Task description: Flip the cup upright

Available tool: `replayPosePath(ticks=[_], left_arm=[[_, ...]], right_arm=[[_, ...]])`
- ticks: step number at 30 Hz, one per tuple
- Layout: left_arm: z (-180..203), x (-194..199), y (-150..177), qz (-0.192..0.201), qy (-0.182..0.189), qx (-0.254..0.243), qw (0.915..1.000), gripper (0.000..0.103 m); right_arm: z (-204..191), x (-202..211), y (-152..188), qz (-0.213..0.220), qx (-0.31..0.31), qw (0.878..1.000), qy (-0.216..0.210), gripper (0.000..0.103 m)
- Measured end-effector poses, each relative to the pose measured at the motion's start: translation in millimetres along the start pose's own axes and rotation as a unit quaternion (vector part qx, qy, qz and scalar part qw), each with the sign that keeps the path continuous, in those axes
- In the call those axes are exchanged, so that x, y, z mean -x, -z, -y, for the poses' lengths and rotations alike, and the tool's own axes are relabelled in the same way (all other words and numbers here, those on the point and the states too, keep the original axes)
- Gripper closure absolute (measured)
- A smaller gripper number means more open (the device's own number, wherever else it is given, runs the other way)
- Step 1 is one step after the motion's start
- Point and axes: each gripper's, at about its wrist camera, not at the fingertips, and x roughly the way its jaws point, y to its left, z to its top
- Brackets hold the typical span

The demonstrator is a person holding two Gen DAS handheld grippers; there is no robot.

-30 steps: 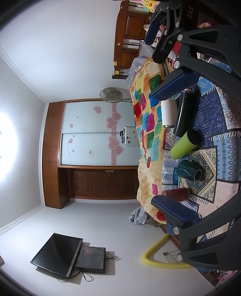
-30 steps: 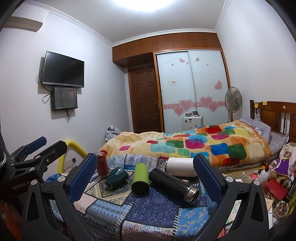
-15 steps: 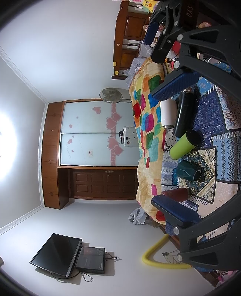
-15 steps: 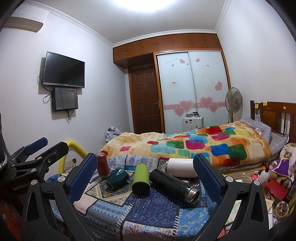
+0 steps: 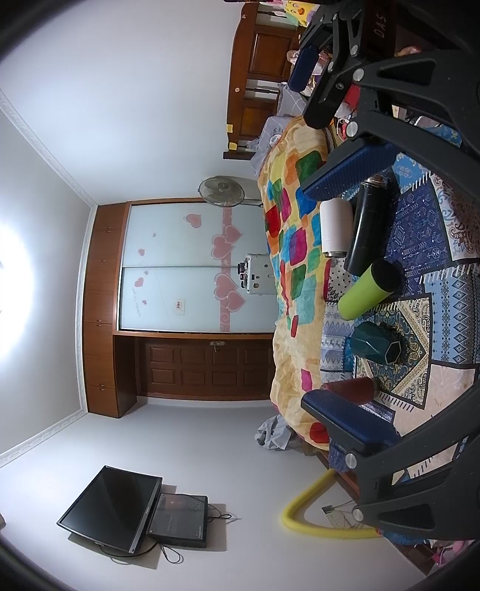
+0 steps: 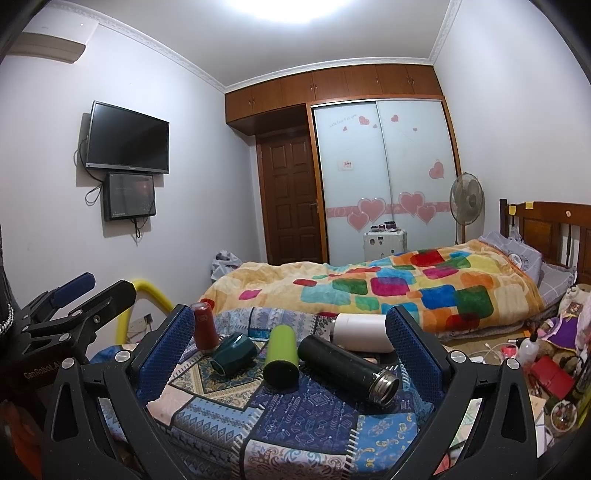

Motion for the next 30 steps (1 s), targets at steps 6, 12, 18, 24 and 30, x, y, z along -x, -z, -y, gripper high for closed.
replayPosePath(ticks=[6,12,18,24,30], left_arm=[[-2,-4,2,-0.004,0.001,0.001,1.0000,0.000],[-8,-10,6,-0.010,0.002,0.005,0.9999,0.000],[-16,-31,17,-0.032,0.006,0.005,0.9995,0.000],[-37,-78,41,-0.086,-0.003,0.006,0.9963,0.000],[-65,-138,72,-0.161,-0.009,0.006,0.9870,0.007]], right_arm=[[1,-2,2,-0.002,0.000,1.000,0.000,0.000],[3,-10,6,-0.008,0.000,1.000,0.000,0.000],[6,-21,14,-0.021,0.000,1.000,0.004,0.000],[16,-50,29,-0.056,0.000,0.998,0.015,0.000],[26,-87,46,-0.097,0.004,0.995,0.026,0.000]])
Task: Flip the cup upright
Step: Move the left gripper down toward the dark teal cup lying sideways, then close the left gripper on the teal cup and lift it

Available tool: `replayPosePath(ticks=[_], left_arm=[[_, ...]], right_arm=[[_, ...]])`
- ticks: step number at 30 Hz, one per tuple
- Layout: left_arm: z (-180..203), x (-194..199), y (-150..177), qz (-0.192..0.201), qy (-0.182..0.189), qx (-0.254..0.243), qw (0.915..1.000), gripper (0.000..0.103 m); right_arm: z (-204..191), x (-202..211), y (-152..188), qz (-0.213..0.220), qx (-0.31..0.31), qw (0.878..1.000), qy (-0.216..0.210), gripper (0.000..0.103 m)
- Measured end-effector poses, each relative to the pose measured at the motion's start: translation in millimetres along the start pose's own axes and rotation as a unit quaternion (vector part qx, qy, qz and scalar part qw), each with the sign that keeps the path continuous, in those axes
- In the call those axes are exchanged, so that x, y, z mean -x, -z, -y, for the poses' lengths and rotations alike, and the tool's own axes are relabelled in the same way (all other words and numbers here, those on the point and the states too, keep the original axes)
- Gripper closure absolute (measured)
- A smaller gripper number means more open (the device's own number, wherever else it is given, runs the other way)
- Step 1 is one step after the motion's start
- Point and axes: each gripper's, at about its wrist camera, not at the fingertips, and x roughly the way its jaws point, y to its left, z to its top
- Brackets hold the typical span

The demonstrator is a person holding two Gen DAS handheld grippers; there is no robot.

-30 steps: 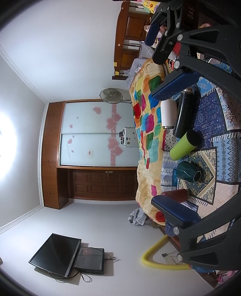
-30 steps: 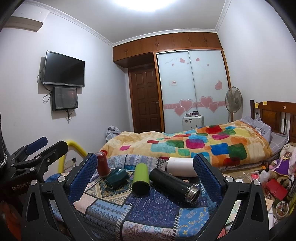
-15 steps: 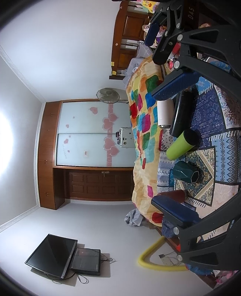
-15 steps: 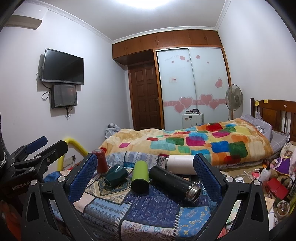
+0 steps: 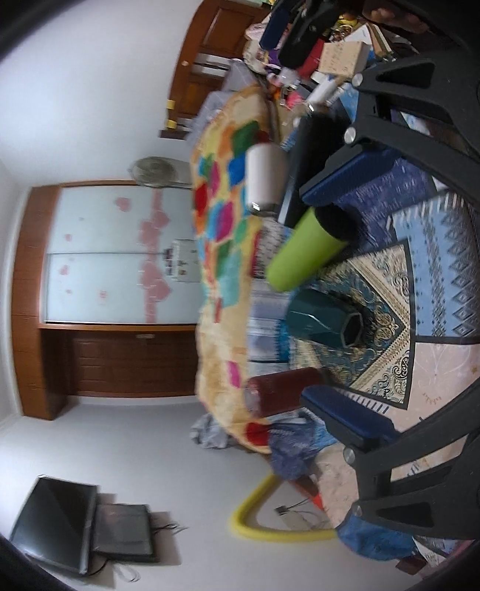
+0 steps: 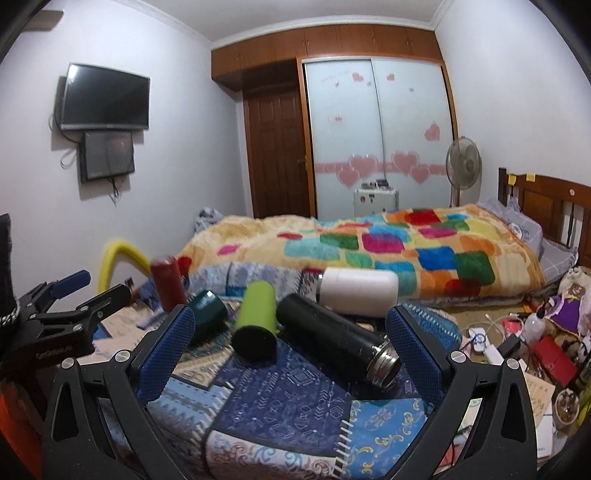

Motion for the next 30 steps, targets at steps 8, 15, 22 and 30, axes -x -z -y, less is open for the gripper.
replayPosePath(ticks=[8,15,22,30], left_arm=[[-25,-97,8,-0.108,0.009,0.008,0.9941,0.012],[-31,-161,22,-0.184,-0.010,-0.019,0.9828,0.016],[-29,-193,27,-0.224,0.003,-0.017,0.9744,0.018],[-23,-212,29,-0.263,0.002,-0.030,0.9643,0.033]], right_arm=[[-3,-50,7,-0.047,0.018,0.999,-0.005,0.000],[-10,-76,8,-0.067,0.028,0.997,-0.016,0.000],[-13,-88,11,-0.074,0.031,0.996,-0.023,0.000],[-11,-96,9,-0.081,0.031,0.996,-0.027,0.000]])
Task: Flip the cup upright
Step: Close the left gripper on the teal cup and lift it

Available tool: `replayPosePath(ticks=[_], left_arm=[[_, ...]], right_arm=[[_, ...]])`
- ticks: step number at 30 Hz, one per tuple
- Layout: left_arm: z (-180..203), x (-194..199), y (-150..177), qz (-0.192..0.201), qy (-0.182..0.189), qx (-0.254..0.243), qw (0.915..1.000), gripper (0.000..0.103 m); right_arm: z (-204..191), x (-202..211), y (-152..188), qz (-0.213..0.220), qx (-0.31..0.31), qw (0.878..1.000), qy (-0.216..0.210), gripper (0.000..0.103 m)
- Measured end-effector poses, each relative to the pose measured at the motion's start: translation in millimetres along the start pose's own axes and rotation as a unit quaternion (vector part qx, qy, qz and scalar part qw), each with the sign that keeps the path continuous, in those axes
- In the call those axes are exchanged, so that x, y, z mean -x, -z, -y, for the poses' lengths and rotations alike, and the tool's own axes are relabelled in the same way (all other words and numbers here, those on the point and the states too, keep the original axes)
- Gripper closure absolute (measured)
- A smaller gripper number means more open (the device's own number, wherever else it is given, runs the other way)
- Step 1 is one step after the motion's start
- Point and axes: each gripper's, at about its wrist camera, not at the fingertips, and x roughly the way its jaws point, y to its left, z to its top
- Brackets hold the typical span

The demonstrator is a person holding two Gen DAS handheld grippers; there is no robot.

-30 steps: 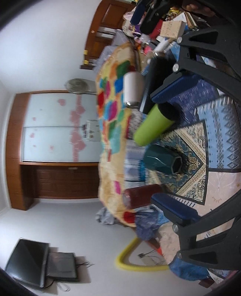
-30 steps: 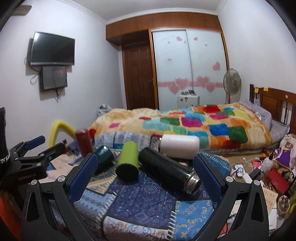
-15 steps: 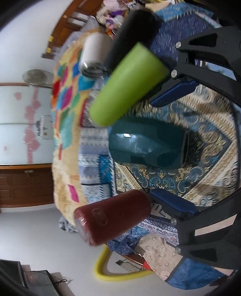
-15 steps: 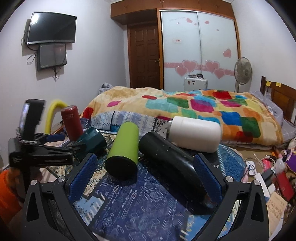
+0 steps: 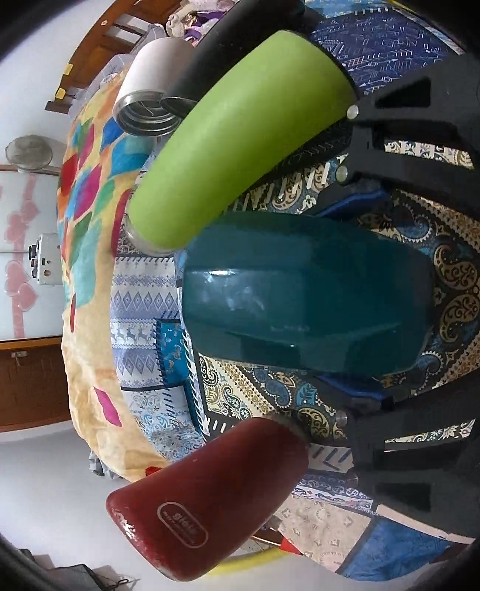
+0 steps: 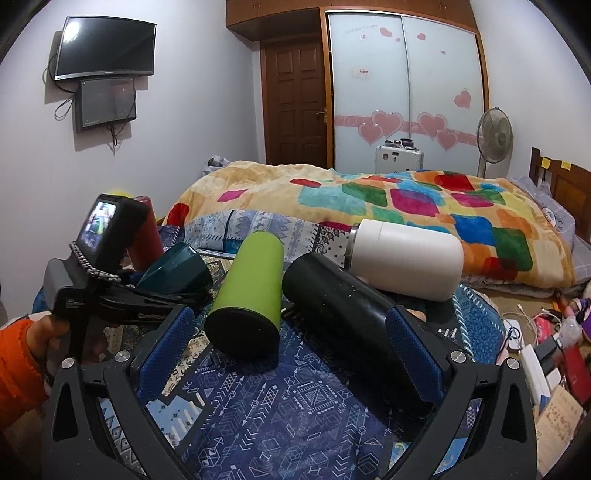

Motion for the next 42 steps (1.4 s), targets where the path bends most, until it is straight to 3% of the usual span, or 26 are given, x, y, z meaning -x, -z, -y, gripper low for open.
replayPosePath(ticks=[11,28,36,42], left_arm=[[3,21,19,0.008,0.018,-0.012,0.9997,0.034],[36,134,55,0.089,0.058,-0.058,0.9927,0.034],[64,150,71,0.092,0.083,-0.076,0.9893,0.034],[85,137,76,0.078,0.106,-0.079,0.9881,0.034]], right_arm=[[-2,6,-1,0.007,0.001,1.000,-0.003,0.000],[-2,42,-3,0.032,-0.009,0.999,-0.006,0.000],[3,63,-1,0.047,-0.016,0.999,-0.002,0.000],[8,71,7,0.044,-0.019,0.999,0.004,0.000]])
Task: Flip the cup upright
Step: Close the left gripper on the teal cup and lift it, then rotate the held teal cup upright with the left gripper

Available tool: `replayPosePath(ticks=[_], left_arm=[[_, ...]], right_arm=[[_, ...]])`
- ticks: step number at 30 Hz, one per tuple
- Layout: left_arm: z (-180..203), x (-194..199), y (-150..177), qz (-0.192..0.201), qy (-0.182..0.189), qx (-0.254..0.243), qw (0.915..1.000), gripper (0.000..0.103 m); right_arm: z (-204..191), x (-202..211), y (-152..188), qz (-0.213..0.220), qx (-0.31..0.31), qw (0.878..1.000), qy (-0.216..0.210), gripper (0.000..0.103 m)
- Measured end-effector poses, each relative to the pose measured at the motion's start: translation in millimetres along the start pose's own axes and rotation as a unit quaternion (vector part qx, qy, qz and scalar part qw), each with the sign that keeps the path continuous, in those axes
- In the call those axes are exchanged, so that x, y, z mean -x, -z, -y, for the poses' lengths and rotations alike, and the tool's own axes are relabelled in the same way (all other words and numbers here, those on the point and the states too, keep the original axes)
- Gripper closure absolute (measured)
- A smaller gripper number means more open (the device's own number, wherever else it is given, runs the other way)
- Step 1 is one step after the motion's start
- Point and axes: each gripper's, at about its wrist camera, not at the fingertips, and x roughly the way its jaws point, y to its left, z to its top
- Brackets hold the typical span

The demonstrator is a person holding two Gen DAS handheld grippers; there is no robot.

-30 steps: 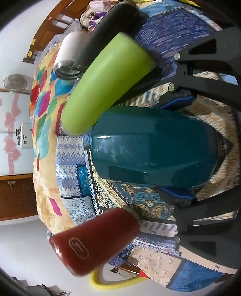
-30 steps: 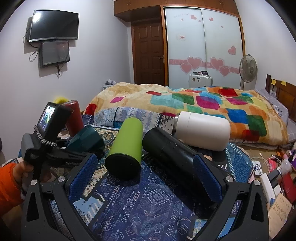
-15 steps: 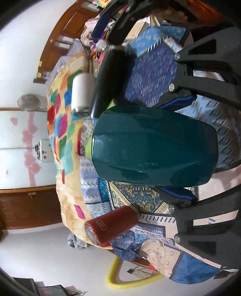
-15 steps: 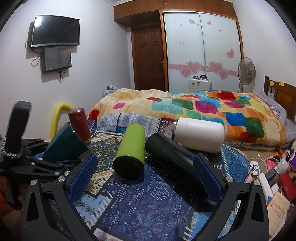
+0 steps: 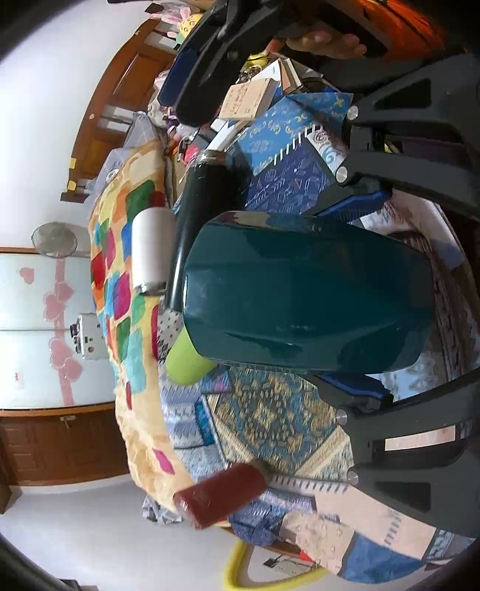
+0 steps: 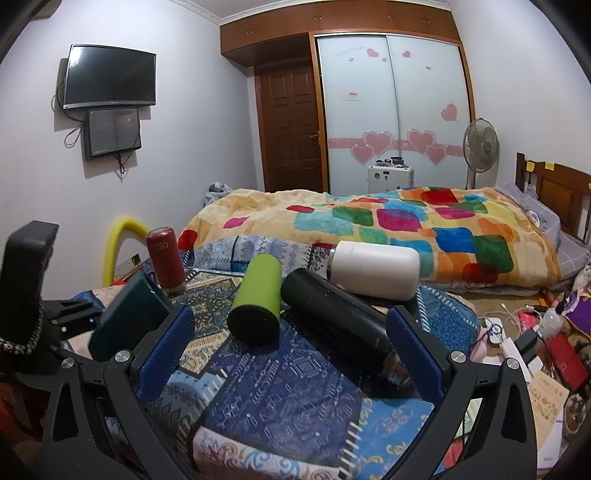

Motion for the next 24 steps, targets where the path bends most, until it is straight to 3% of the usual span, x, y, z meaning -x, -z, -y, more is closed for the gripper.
replayPosePath(ticks=[13,24], left_arm=[[23,-68,0,-0.046,0.033,-0.008,0.9984,0.034],[28,-81,0,-0.047,0.030,-0.020,0.9982,0.034]], right_arm=[[15,-11,20,-0.032,-0.007,0.999,0.015,0.000],[20,-19,26,-0.052,-0.012,0.998,0.019,0.000]])
